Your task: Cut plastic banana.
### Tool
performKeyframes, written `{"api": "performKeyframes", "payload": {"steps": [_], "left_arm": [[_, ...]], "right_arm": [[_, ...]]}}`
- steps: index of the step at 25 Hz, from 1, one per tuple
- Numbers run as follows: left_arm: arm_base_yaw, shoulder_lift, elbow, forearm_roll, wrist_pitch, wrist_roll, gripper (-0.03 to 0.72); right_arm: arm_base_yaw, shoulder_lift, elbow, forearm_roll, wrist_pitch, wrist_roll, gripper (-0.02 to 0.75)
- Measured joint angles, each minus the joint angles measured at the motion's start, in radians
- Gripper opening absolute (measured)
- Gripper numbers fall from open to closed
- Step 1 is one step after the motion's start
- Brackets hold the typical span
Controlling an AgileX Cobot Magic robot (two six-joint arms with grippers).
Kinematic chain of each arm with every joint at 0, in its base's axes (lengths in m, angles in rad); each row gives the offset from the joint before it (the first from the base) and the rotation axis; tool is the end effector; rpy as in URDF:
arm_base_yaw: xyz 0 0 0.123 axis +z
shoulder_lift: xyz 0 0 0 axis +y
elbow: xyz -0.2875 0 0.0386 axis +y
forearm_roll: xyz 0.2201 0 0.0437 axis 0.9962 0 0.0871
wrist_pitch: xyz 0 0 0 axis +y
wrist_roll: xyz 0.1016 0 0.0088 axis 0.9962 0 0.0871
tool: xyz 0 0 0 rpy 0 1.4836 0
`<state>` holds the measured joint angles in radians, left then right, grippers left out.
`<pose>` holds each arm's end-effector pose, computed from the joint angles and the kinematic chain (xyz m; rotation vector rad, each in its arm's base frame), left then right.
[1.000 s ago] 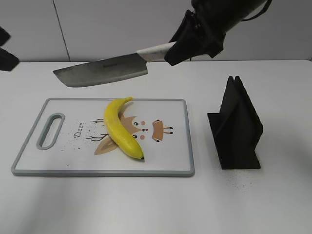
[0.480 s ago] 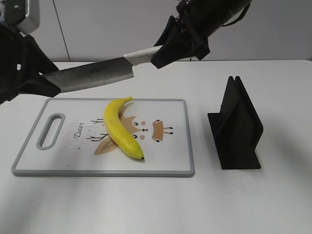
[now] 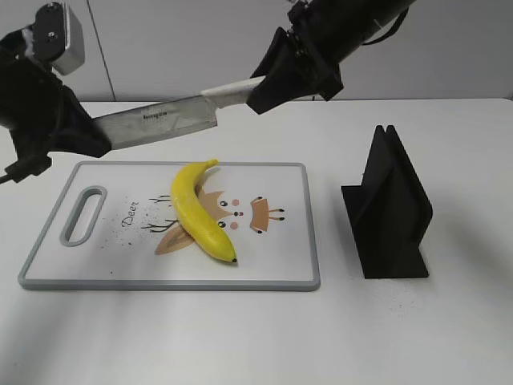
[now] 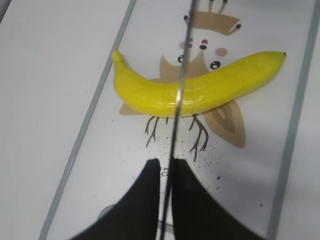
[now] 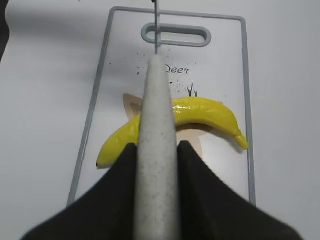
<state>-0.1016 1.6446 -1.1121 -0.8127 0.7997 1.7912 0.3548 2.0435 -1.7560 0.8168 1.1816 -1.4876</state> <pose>0.3069 -0.0847 0.2568 1.5693 1.8548 -0.2703 0.3640 0.2082 0.2699 -1.7665 1.7308 0.7364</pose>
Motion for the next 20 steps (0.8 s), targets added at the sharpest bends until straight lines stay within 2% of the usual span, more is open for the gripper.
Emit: {"api": "performKeyframes", "payload": {"steps": [2,6,10,14,20], "left_arm": [[-0.001,0.000,0.000,0.005,0.012,0.007,0.030],[-0.002,0.000,0.000,0.007,0.015,0.012,-0.012],[-0.002,0.005,0.000,0.016,-0.003,0.015,-0.014],[-0.004,0.021,0.000,0.019,-0.031,0.021,-0.014],[-0.071,0.068,0.000,0.044,-0.081,0.022,-0.014]], "right_arm": [[0.000,0.000,0.000,-0.011,0.000,-0.014,0.191],[0.006,0.000,-0.003,-0.060,-0.018,0.002,0.193],[0.039,0.000,-0.004,-0.169,-0.058,0.094,0.195],[0.091,0.010,-0.008,-0.327,-0.104,0.237,0.204],[0.125,0.089,-0.011,-0.510,-0.104,0.416,0.226]]}}
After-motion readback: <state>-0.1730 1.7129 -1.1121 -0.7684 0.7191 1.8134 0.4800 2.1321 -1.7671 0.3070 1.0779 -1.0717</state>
